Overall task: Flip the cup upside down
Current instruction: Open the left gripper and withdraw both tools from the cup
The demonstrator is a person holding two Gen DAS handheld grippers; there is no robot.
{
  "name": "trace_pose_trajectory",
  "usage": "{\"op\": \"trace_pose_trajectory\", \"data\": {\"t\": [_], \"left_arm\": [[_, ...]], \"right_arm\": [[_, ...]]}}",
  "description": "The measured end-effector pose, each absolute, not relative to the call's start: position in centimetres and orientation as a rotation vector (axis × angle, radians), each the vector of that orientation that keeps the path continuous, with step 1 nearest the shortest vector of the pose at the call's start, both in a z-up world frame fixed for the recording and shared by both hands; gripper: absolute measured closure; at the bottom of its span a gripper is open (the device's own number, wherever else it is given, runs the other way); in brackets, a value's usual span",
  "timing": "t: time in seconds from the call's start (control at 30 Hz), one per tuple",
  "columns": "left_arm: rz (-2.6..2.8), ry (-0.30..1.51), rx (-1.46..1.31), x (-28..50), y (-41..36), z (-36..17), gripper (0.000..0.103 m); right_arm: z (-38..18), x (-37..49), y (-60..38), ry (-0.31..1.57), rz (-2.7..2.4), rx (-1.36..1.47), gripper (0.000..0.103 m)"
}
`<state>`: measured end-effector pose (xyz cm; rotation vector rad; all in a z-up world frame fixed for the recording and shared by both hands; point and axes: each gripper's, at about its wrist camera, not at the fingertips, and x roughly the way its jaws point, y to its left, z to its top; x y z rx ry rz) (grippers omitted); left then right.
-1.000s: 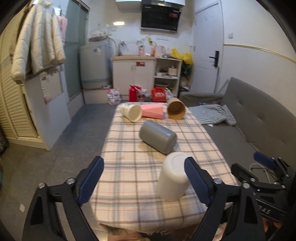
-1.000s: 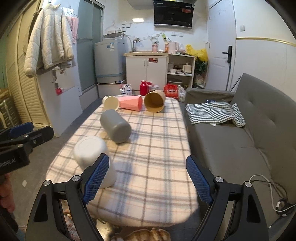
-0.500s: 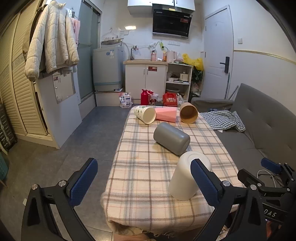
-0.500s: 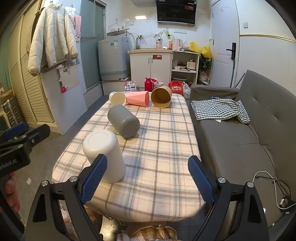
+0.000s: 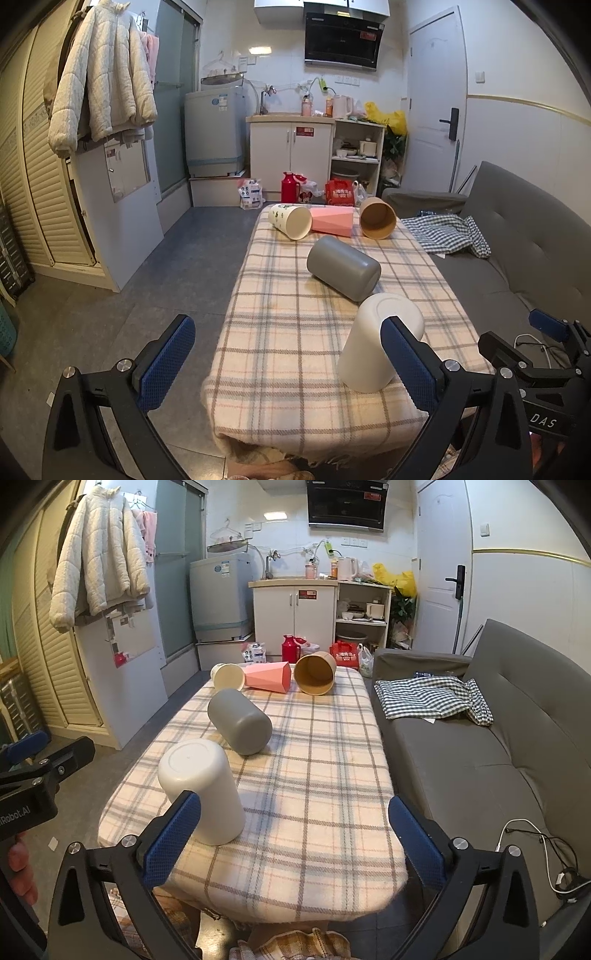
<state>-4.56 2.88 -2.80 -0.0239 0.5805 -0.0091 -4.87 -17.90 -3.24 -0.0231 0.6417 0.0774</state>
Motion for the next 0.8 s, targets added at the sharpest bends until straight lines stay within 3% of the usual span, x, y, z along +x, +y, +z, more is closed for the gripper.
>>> {"op": "trace_pose_trajectory", "data": {"t": [0.8], "left_arm": [[-0.010, 0.569, -0.004, -4.96, 2.77, -2.78, 0.000]], "right_arm": [[-3.91, -4.83, -17.73, 0.657, 0.079, -0.030, 0.001]]}}
